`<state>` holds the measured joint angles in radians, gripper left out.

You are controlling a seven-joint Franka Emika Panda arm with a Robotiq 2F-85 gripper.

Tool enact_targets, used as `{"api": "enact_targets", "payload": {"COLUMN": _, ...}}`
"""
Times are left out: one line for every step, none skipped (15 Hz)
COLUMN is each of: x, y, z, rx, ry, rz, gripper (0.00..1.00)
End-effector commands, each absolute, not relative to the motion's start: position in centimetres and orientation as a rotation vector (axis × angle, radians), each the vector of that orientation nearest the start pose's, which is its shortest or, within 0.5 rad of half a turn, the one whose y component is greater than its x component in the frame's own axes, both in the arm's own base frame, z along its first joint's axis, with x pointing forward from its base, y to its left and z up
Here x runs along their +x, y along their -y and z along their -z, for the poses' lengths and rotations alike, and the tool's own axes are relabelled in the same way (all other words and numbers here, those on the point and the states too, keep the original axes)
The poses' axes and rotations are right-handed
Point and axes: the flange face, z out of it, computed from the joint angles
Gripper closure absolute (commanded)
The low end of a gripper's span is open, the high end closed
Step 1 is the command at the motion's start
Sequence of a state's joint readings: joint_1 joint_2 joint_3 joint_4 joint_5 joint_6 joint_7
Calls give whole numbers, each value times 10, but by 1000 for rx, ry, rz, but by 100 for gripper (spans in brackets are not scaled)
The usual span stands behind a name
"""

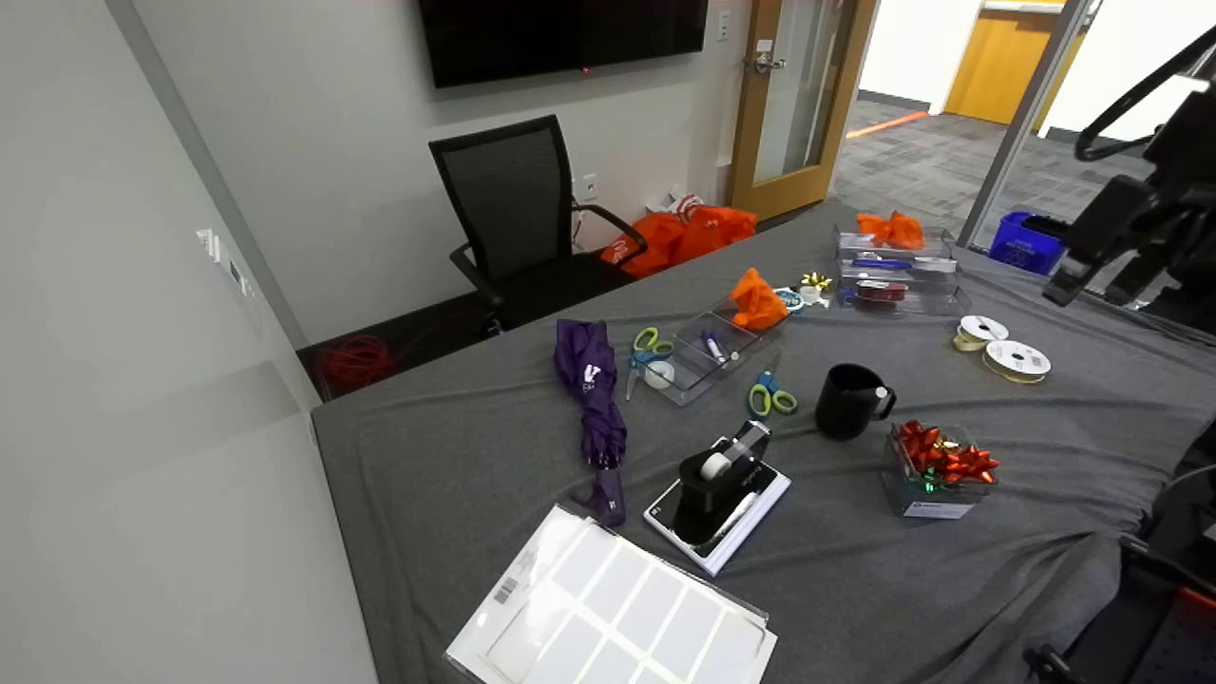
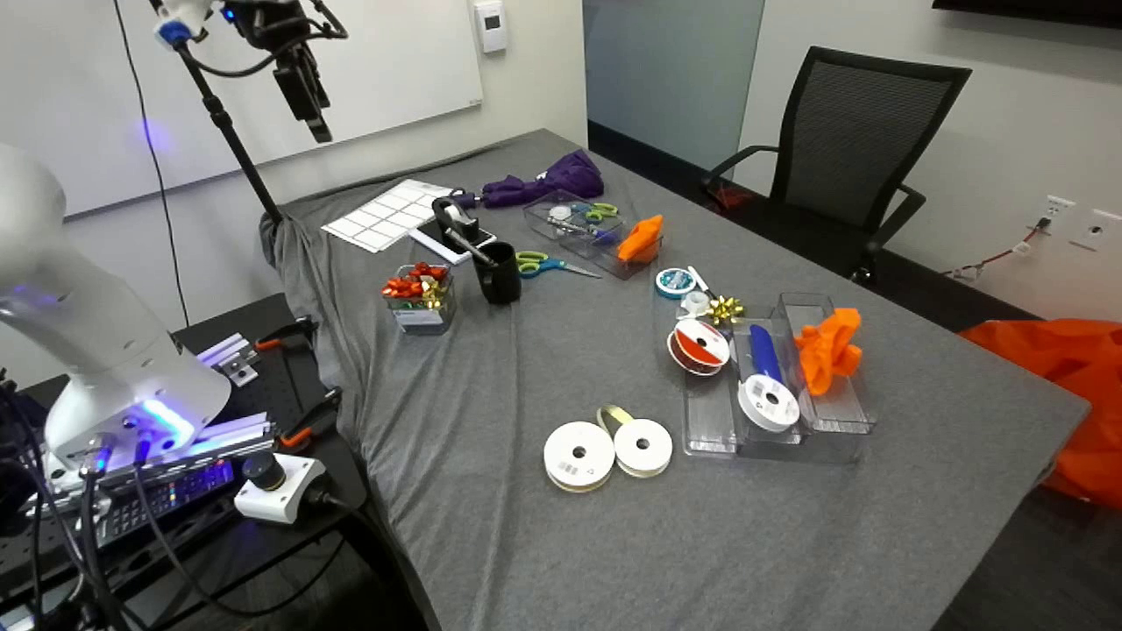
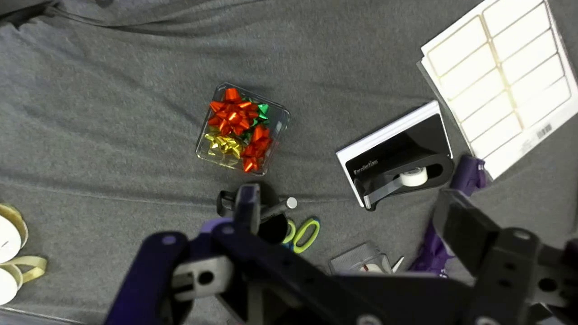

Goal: Separate the clear objects

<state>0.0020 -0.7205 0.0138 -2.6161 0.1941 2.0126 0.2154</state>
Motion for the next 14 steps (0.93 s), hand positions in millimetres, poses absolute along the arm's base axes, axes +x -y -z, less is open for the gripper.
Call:
{"api": "enact_targets", "payload": {"x": 349, "y": -5, "z": -433, "rx": -2873, "ry": -507, "rz": 161, "gripper": 0}}
{"api": "enact_targets", "payload": {"x": 350, "y": -4, "z": -420, "rx": -2870, "ry": -531, "rz": 157, "gripper": 0}}
{"api": "enact_targets", "payload": {"x": 352, "y": -4, "z": -406, "rx": -2858, "ry": -556, "rz": 141, "gripper": 0}}
{"api": "enact_targets", "payload": {"x": 354, "y": -4, "z": -395, "rx": -2856, "ry": -573, "rz": 126, "gripper": 0}}
{"api": "enact_targets", "payload": {"x": 355, "y": -4, "z": -383, "rx": -2867, "ry": -592, "rz": 115, "gripper": 0}}
{"api": "enact_targets", "payload": {"x": 357, "y": -3, "z": -373, "rx": -2881, "ry": -610, "rz": 103, "gripper": 0}}
{"api": "enact_targets", "payload": {"x": 364, "y": -2, "z": -366, "rx": -2894, "ry": -634, "rz": 96, "gripper": 0}}
{"api": "enact_targets", "payload": {"x": 365, "y": -1, "z": -357, "rx": -2908, "ry": -658, "rz": 89, "gripper": 0}}
{"api": "enact_targets", "payload": {"x": 368, "y": 1, "z": -350, "rx": -2925, "ry": -688, "rz": 82, "gripper": 0}}
{"api": "enact_targets", "payload": {"x": 370, "y": 2, "z": -342, "rx": -2941, "ry": -715, "rz": 75, "gripper": 0}}
{"api": "enact_targets", "payload": {"x": 371, "y": 5, "z": -335, "rx": -2962, "ry": -741, "rz": 65, "gripper": 0}}
{"api": "enact_targets", "payload": {"x": 372, "y": 7, "z": -328, "rx": -2982, "ry": -758, "rz": 57, "gripper": 0}}
{"api": "enact_targets", "payload": {"x": 373, "y": 8, "z": -321, "rx": -2997, "ry": -765, "rz": 46, "gripper": 0}}
{"api": "enact_targets", "payload": {"x": 374, "y": 10, "z": -316, "rx": -3010, "ry": -760, "rz": 41, "gripper": 0}}
